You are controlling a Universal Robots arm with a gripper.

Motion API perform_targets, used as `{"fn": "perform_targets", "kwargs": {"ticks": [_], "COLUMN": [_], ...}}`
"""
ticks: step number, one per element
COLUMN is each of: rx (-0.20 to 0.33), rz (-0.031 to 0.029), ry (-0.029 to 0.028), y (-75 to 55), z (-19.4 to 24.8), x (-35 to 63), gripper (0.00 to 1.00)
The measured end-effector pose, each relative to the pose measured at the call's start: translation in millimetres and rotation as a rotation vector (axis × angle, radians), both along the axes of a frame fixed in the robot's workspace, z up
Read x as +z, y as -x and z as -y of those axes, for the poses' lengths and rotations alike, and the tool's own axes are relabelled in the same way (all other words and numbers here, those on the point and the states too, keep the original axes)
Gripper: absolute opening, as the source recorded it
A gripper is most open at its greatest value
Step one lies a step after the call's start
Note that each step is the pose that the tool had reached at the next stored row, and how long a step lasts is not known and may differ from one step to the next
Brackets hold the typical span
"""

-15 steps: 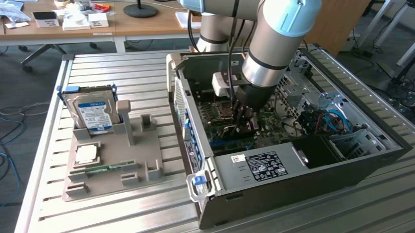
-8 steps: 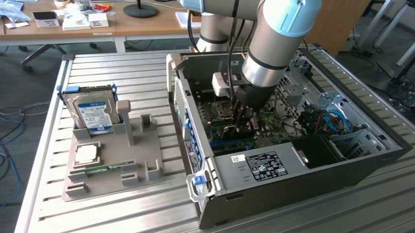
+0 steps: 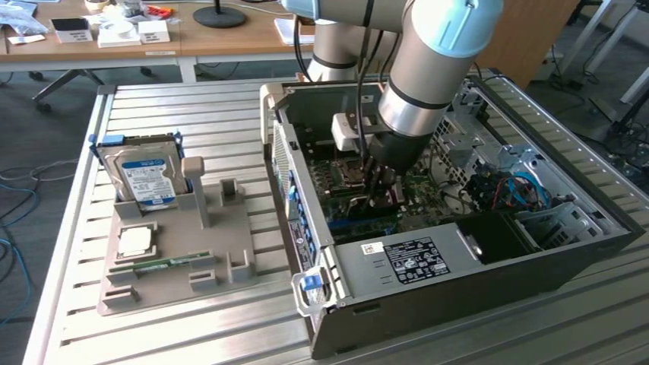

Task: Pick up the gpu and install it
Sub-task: 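Insert the gpu into the slot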

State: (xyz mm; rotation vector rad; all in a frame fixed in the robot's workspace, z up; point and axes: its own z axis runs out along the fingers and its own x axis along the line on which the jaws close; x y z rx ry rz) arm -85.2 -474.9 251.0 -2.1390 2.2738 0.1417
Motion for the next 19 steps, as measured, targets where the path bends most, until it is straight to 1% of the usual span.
{"fn": "perform_targets", "kwargs": {"ticks": [9,12,13,14,15,16,19], "rx": [0.000,0.000,0.000,0.000,0.000,0.000,0.000], "rz": [0.0004,0.0003,0.0003,0.0004,0.0004,0.0003,0.0004], "ry": [0.0001,-0.0017,-0.0031,-0.0053,-0.0089,-0.0100,-0.0101], "y": [0.9,1.1,1.2,1.3,1.4,1.4,1.3], "z": [0.0,0.0,0.0,0.1,0.1,0.0,0.0], "x": [0.8,0.4,0.2,0.0,-0.2,-0.2,-0.3], "gripper": [0.27,0.27,0.27,0.27,0.27,0.27,0.27]}}
